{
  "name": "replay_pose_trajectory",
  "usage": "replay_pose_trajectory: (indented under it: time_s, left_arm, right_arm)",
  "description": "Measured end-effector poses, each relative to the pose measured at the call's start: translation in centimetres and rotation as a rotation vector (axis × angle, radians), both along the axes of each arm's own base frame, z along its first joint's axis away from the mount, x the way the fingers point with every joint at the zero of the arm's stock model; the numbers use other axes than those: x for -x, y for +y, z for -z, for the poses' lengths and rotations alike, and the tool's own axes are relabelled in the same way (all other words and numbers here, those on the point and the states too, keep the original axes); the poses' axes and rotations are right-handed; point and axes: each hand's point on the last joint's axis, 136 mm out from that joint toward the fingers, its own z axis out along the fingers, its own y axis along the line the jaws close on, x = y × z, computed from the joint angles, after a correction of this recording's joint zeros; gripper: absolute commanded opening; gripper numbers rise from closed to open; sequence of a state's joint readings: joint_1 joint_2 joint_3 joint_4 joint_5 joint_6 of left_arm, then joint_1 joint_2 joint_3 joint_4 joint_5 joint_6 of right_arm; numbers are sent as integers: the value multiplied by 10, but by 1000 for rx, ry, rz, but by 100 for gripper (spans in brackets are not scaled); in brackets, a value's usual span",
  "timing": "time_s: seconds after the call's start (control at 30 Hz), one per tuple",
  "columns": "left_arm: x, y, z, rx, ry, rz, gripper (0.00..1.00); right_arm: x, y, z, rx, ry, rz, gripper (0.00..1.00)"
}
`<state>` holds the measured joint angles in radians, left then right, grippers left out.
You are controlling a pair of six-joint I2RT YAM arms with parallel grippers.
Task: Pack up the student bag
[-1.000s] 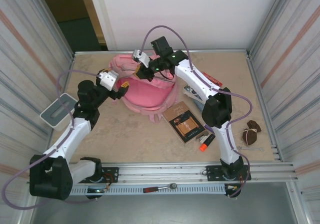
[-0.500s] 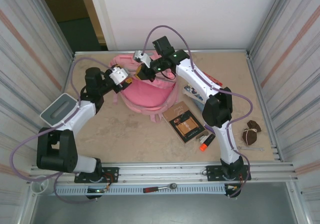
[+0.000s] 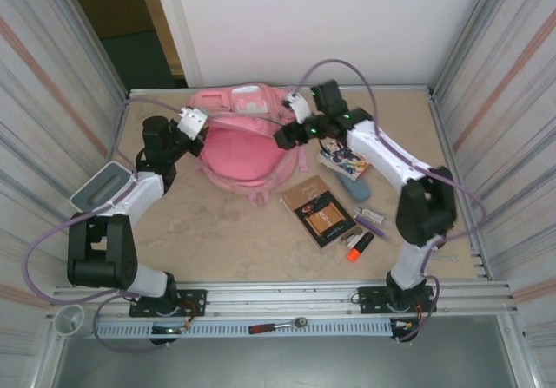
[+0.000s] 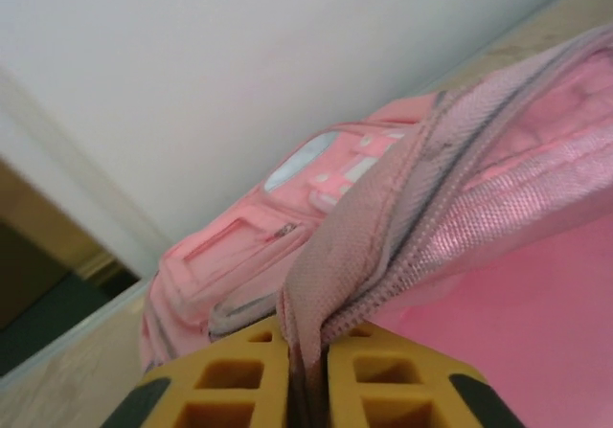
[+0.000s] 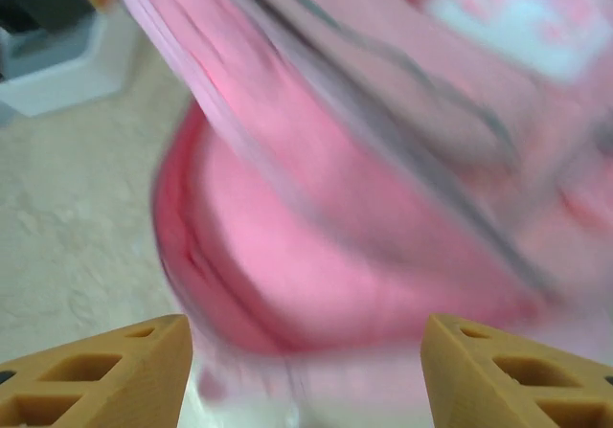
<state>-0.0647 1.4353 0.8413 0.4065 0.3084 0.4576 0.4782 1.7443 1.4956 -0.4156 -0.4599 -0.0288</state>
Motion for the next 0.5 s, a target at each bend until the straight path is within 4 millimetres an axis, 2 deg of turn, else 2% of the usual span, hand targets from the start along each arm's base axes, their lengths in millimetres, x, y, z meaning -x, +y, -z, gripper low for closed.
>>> replay_pose_trajectory:
  time_s: [0.07,0.1,0.17,0.23,0.3,0.43,0.5]
  left_arm:
    - [6,10,11,31,32,-43,44]
    - [9,13,17,49,52,-59,51]
    - [17,16,30,86,98,-87,59]
    - [27,15,37,131,140,-111,63]
    - [38,14,36,209,175,-149,65]
    - [63,14,10,466,222,-221,66]
    - [79,6,2,585,245,-224,67]
  right_arm:
    - [18,-27,12,17,38,93,65]
    - [26,-33,17,24,53,120,66]
    - [41,-47,31,48,99,182,68]
    - [52,-58,48,71,150,237,70]
    - [64,-67,69,92,216,283,72]
    - [91,-89,115,163,368,382,75]
    - [98,-96,125,189,411,419,77]
